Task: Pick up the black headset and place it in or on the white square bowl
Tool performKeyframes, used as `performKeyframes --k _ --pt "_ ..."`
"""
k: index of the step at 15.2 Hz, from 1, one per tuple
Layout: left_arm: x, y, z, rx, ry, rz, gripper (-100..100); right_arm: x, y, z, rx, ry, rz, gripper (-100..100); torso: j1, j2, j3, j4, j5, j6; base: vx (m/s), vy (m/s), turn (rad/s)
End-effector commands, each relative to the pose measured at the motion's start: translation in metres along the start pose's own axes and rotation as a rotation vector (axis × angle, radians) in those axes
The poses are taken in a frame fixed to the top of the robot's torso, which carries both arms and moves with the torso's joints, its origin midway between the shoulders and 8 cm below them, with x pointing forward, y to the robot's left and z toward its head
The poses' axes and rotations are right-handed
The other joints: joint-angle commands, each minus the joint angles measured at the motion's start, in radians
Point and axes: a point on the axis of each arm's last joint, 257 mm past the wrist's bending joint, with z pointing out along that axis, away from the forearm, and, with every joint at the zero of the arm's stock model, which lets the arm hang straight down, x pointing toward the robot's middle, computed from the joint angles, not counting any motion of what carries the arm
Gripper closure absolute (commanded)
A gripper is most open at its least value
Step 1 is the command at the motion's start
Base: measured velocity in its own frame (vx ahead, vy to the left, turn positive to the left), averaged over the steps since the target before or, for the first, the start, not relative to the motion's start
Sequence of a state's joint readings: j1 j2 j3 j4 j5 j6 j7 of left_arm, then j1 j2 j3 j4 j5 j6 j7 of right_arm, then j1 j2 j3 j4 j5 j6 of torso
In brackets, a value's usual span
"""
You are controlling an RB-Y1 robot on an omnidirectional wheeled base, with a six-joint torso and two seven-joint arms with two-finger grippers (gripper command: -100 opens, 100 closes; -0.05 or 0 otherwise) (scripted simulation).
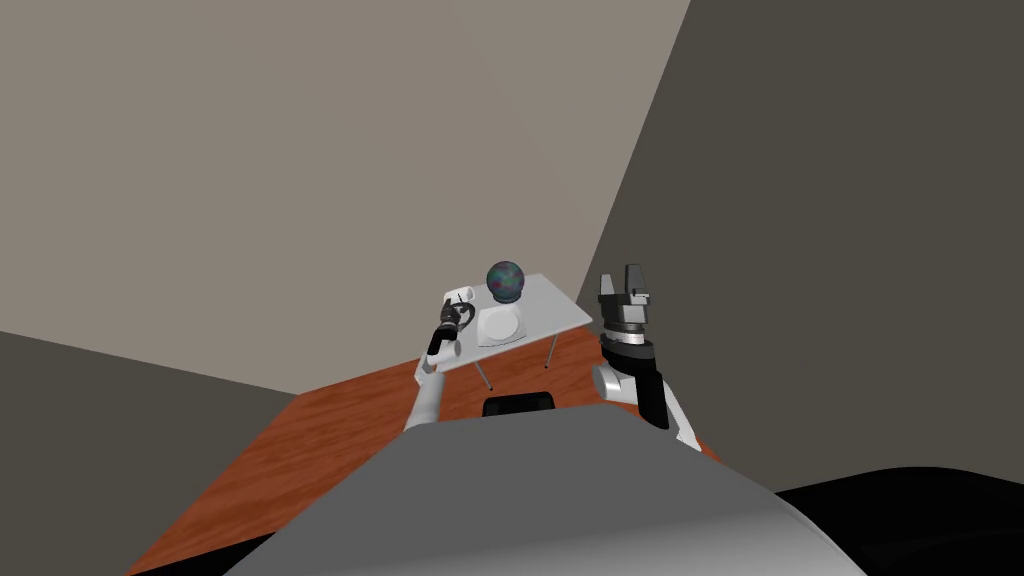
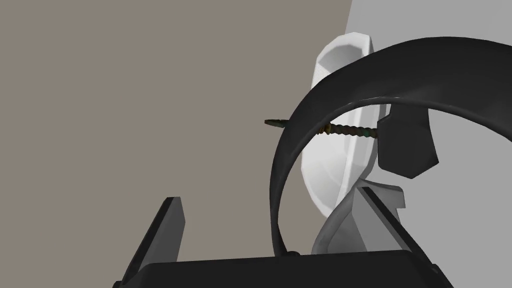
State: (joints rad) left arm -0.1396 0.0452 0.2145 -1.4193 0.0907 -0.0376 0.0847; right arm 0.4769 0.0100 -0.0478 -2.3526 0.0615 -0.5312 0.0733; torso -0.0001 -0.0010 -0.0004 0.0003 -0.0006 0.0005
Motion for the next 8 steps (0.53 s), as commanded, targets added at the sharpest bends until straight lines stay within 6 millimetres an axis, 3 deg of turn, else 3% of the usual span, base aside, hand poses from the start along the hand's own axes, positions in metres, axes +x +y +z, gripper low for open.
performKeyframes --k 1,5,6,8 --pt "-0.004 -0.003 0.010 0.001 -0.007 0.000 -100 0.000 0.000 0.000 0.000 0.000 0.000 0 0.000 0.000 0.000 0.000 0.000 0.000 -0.011 0.002 -0.055" --pt "-0.007 -0.005 0.015 0.002 -0.011 -0.001 -100 0.000 0.000 0.000 0.000 0.000 0.000 0 0.000 0.000 0.000 0.000 0.000 0.000 -0.008 0.001 -0.036" --pt "-0.003 -0.002 0.007 0.001 -0.005 0.000 100 0.000 0.000 0.000 0.000 0.000 0.000 0 0.000 0.000 0.000 0.000 0.000 0.000 0.004 0.002 0.046" --pt "0.001 0.000 -0.002 -0.001 0.001 0.000 100 0.000 0.000 0.000 0.000 0.000 0.000 0 0.000 0.000 0.000 0.000 0.000 -0.001 0.010 -0.002 0.072"
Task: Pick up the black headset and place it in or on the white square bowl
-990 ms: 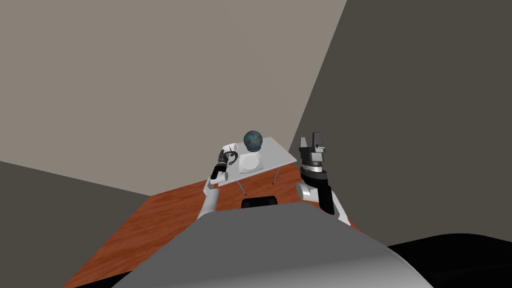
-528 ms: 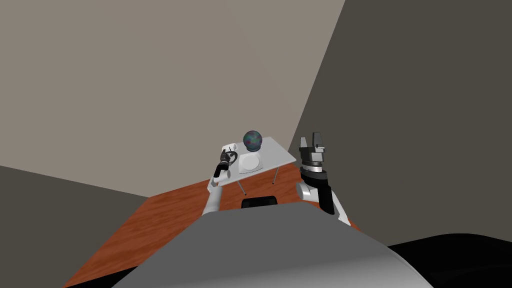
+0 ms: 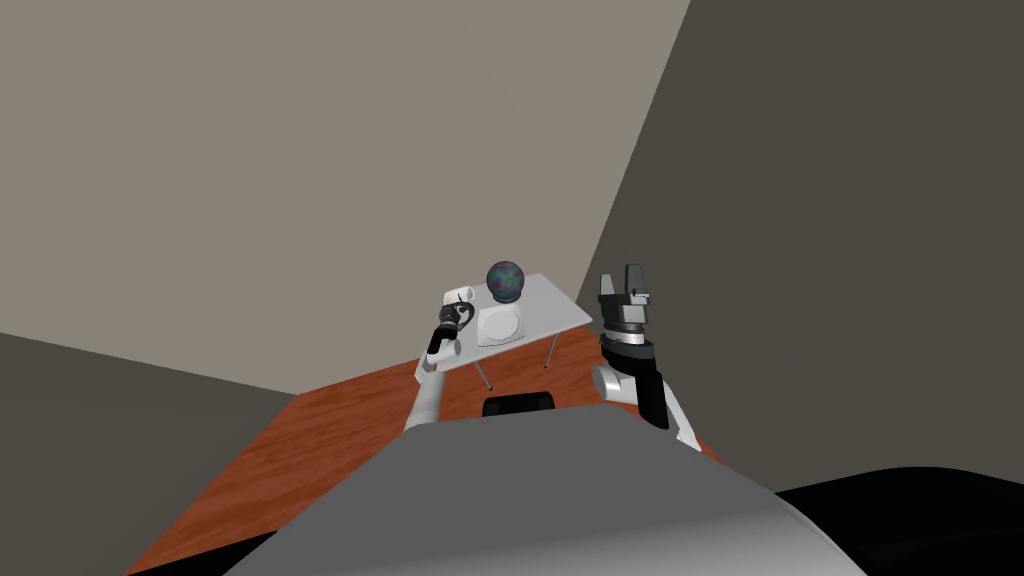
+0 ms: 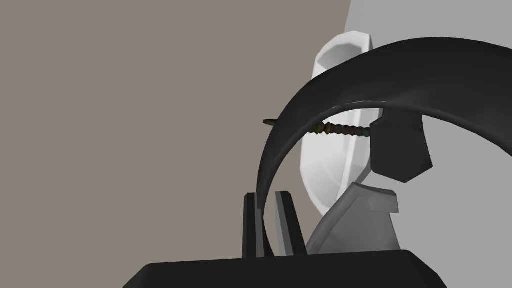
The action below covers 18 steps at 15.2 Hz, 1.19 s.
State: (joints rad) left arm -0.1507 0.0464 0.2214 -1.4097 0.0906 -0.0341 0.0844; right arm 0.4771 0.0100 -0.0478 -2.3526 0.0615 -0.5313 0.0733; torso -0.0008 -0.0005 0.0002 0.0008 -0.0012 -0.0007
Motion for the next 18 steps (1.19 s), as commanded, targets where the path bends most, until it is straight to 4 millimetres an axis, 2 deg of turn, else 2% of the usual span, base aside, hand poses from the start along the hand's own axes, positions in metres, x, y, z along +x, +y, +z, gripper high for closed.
performKeyframes --k 1,2,5,9,14,18 --pt "0.003 0.001 -0.008 0.001 0.007 0.001 100 0.000 0.000 0.000 0.000 0.000 0.000 0 0.000 0.000 0.000 0.000 0.000 0.000 0.016 -0.001 0.064" --pt "0.006 0.003 -0.013 0.000 0.011 0.001 100 0.000 0.000 0.000 0.000 0.000 0.000 0 0.000 0.000 0.000 0.000 0.000 0.000 0.013 -0.002 0.053" --pt "-0.006 -0.009 0.000 0.008 0.009 0.044 100 0.000 0.000 0.000 0.000 0.000 0.000 0 -0.001 0.001 0.001 0.001 -0.001 0.001 -0.037 -0.008 -0.056" --pt "-0.024 -0.027 0.016 0.016 -0.006 0.095 100 0.000 0.000 0.000 0.000 0.000 0.000 0 -0.002 0.010 0.007 0.004 -0.002 0.001 -0.135 0.001 -0.160" --pt "-0.058 -0.057 0.040 0.028 -0.058 0.142 100 0.000 0.000 0.000 0.000 0.000 0.000 0 -0.003 0.016 0.011 0.006 -0.003 0.002 -0.175 0.005 -0.228" --pt "-0.092 -0.087 0.058 0.041 -0.121 0.161 100 0.000 0.000 0.000 0.000 0.000 0.000 0 -0.003 0.013 0.010 0.006 -0.004 0.003 -0.124 0.023 -0.314"
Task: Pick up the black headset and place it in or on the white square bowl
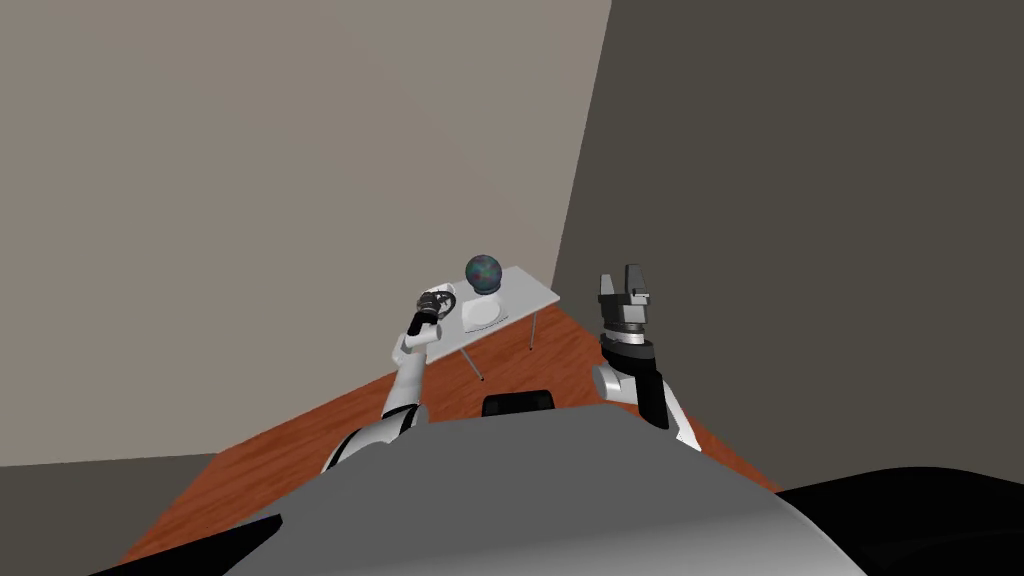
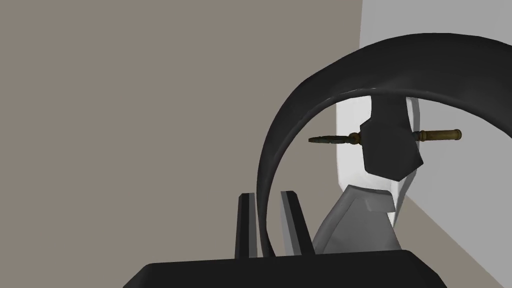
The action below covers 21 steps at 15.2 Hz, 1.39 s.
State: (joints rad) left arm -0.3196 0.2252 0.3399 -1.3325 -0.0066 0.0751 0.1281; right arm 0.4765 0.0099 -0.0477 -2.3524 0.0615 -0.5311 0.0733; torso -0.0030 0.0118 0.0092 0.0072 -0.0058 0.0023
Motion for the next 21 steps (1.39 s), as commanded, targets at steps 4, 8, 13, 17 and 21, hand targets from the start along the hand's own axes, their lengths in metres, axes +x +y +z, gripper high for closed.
performKeyframes --k 4,8,13,17,21 --pt "-0.033 -0.017 0.017 0.004 -0.059 0.007 100 0.000 0.000 0.000 0.000 0.000 0.000 0 0.002 -0.004 -0.002 -0.001 0.001 -0.003 -0.047 0.037 -0.152" --pt "-0.068 -0.034 0.029 0.007 -0.122 0.003 100 0.000 0.000 0.000 0.000 0.000 0.000 0 0.004 -0.008 -0.004 -0.001 0.000 0.000 -0.039 0.053 -0.296" --pt "-0.116 -0.052 0.039 0.008 -0.209 -0.021 100 0.000 0.000 0.000 0.000 0.000 0.000 0 0.010 -0.012 -0.005 0.001 0.000 -0.003 -0.039 0.052 -0.232" --pt "-0.150 -0.062 0.041 0.010 -0.272 -0.051 100 0.000 0.000 0.000 0.000 0.000 0.000 0 0.015 -0.014 -0.005 0.004 -0.001 -0.006 -0.026 0.049 -0.203" --pt "-0.172 -0.069 0.041 0.013 -0.311 -0.073 100 0.000 0.000 0.000 0.000 0.000 0.000 0 0.021 -0.016 -0.005 0.006 -0.002 -0.008 -0.011 0.073 -0.162"
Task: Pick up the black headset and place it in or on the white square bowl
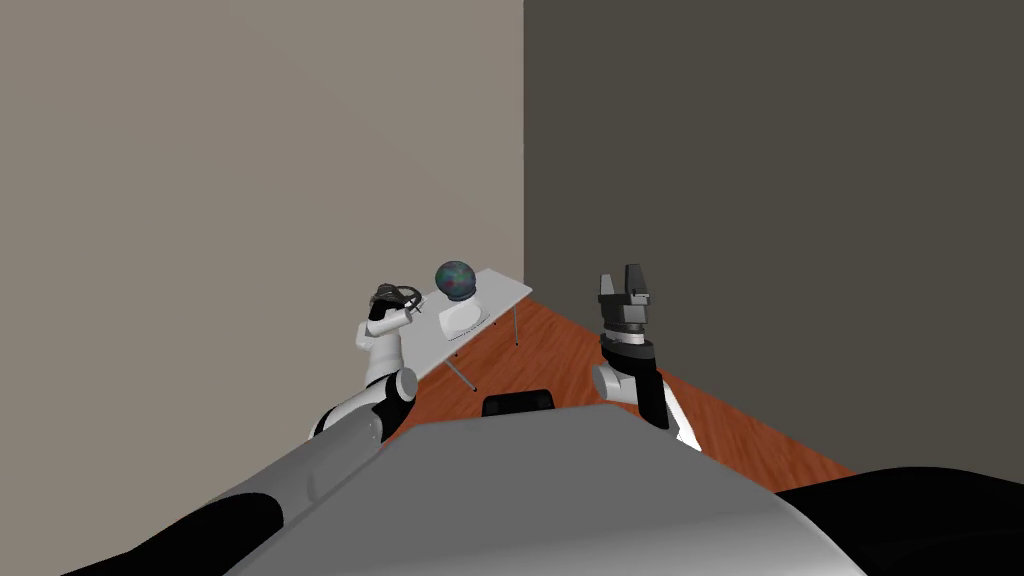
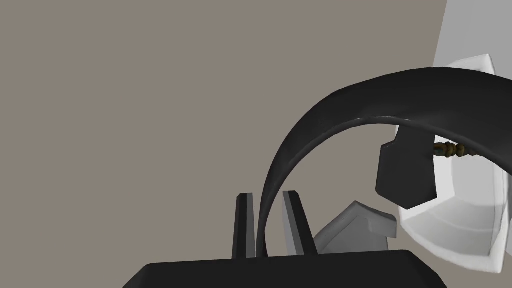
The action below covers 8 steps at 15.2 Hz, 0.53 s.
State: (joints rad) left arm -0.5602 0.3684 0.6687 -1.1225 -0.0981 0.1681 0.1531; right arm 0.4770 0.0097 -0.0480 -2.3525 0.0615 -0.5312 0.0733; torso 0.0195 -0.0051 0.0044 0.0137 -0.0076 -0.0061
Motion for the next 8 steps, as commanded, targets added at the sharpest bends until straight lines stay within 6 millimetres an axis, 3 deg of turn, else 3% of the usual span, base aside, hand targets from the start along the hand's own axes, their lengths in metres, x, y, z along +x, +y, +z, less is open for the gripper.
performKeyframes --k 1,8 --pt "-0.016 -0.008 0.005 0.007 -0.030 -0.017 100 0.000 0.000 0.000 0.000 0.000 0.000 0 0.000 0.000 0.000 0.000 0.000 0.000 0.009 0.079 -0.148" --pt "-0.082 -0.019 0.013 0.003 -0.141 -0.075 100 0.000 0.000 0.000 0.000 0.000 0.000 0 0.005 -0.003 -0.001 0.001 0.000 -0.001 0.028 0.111 -0.190"
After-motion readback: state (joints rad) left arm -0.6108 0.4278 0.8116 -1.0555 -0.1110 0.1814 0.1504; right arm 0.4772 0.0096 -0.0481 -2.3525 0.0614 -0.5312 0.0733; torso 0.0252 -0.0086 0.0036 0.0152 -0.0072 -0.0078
